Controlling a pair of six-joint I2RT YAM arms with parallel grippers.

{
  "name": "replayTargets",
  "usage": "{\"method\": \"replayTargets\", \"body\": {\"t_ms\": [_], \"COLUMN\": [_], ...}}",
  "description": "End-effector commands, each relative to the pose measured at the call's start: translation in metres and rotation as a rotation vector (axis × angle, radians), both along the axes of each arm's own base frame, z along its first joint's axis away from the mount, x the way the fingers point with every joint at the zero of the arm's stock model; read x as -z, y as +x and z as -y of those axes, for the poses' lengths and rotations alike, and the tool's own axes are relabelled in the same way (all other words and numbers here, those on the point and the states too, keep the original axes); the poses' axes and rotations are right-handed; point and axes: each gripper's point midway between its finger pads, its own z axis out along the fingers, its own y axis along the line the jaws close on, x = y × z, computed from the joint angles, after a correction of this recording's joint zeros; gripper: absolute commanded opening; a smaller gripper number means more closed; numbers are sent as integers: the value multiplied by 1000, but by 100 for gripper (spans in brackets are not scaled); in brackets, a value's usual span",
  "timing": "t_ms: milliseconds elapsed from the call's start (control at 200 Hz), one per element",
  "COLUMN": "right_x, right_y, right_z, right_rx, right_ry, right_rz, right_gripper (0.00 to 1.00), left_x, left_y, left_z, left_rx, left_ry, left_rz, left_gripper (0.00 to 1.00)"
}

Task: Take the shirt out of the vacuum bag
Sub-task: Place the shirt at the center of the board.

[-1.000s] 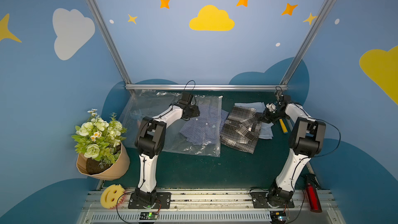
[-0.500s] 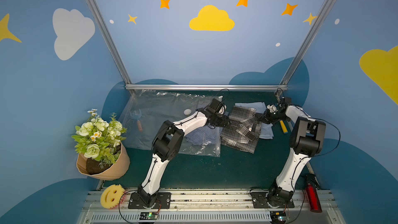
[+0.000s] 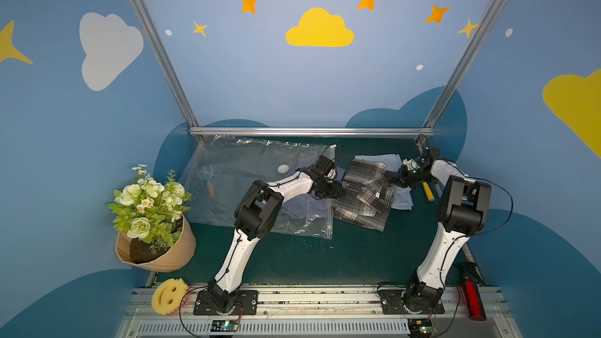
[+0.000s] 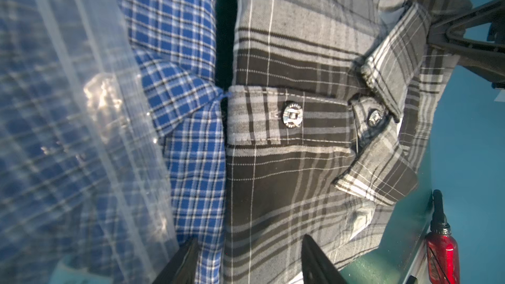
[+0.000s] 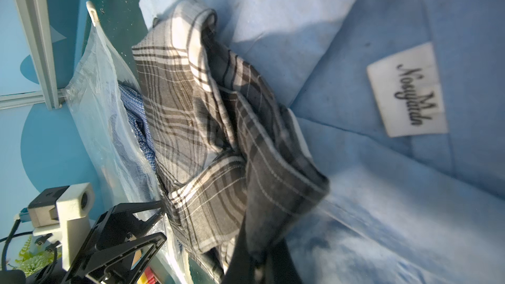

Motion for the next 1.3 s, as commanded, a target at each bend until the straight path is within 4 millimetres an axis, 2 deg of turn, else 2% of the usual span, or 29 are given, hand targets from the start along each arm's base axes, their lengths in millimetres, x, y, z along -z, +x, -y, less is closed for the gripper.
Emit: {"method": "replayTargets", "body": {"t_ms": [0, 205, 446, 681, 901, 1292], "right_x": [5, 7, 12, 12, 14, 8], "right_y": [3, 4, 5, 6, 5, 6], "right_z": [-3, -4, -6, -7, -9, -13], "right_rx": [-2, 3, 8, 8, 10, 12], "right_ry": [17, 22, 41, 49, 55, 55], "right_rz": [5, 1, -3, -3, -7, 3], "right_gripper": [0, 0, 0, 0, 0, 0], "left_x": [28, 31, 16, 31, 33, 11], "left_y": [-16, -24, -33, -38, -36, -33], "left_z": [-4, -6, -1, 3, 8, 11], "left_rx": [26, 41, 81, 89, 82, 85], "left_ry": [33, 48, 51, 46, 25, 6], "left_rz": [-68, -74, -45, -83, -96, -62], "left_gripper": [59, 56, 51, 45, 34, 10]}}
